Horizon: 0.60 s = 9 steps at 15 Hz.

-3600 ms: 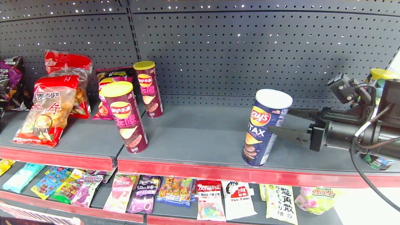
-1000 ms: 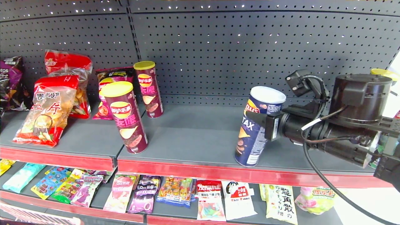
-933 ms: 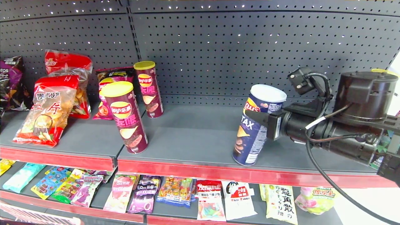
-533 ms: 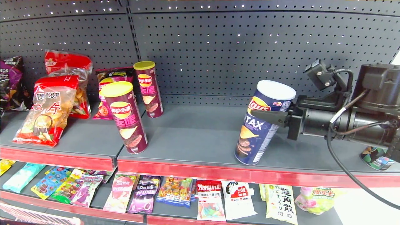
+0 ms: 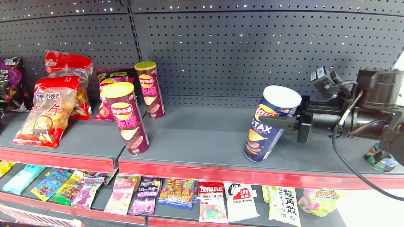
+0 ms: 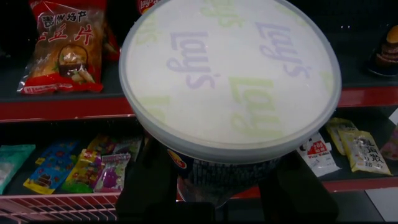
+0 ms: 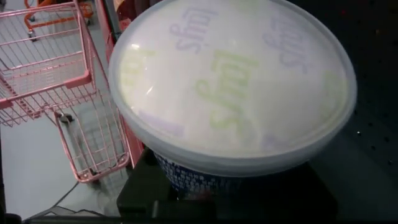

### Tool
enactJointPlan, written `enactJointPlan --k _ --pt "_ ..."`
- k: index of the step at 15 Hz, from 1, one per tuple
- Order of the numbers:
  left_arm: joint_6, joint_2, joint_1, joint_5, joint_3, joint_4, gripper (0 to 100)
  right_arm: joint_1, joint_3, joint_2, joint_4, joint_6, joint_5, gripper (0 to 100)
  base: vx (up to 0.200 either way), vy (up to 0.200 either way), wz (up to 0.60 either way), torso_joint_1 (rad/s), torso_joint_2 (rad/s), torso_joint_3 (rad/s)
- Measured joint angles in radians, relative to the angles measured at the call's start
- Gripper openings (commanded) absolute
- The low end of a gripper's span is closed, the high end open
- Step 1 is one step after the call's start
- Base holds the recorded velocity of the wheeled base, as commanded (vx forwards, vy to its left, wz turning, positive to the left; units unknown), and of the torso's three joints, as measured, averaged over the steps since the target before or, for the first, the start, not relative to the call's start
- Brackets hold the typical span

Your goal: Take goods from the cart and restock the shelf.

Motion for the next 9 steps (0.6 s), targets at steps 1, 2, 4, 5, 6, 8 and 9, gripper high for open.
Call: enactJointPlan --k 1,2,4,5,6,8,9 --pt "0.0 0.0 0.0 0.0 0.0 0.0 0 -0.003 0.0 0.006 0.0 -0.001 0.01 0 0.0 0.0 0.0 0.0 0.0 0.0" --pt "0.0 0.0 0.0 0.0 0.001 0.0 0 -0.005 -0.003 0.011 -0.001 0.0 0.017 0 0.0 0.0 0.0 0.0 0.0 0.0" --pt "0.0 0.0 0.0 0.0 0.001 0.0 0 -0.006 -0.006 0.017 -0.001 0.001 0.026 0 0.0 0.0 0.0 0.0 0.0 0.0" --pt "0.0 0.0 0.0 0.0 0.001 0.0 0 -0.006 -0.007 0.018 0.0 0.002 0.043 0 0.0 0.0 0.0 0.0 0.0 0.0" --pt "0.0 0.0 0.0 0.0 0.001 0.0 0 -0.006 -0.006 0.018 -0.001 0.003 0.049 0 0.0 0.0 0.0 0.0 0.0 0.0" --pt "0.0 0.001 0.0 -0.001 0.002 0.0 0 -0.006 -0.001 0.017 0.0 0.004 0.05 0 0.0 0.0 0.0 0.0 0.0 0.0" --pt "0.0 0.001 0.0 -0.001 0.002 0.0 0 -0.004 0.001 0.017 -0.001 0.004 0.053 0 0.0 0.0 0.0 0.0 0.0 0.0"
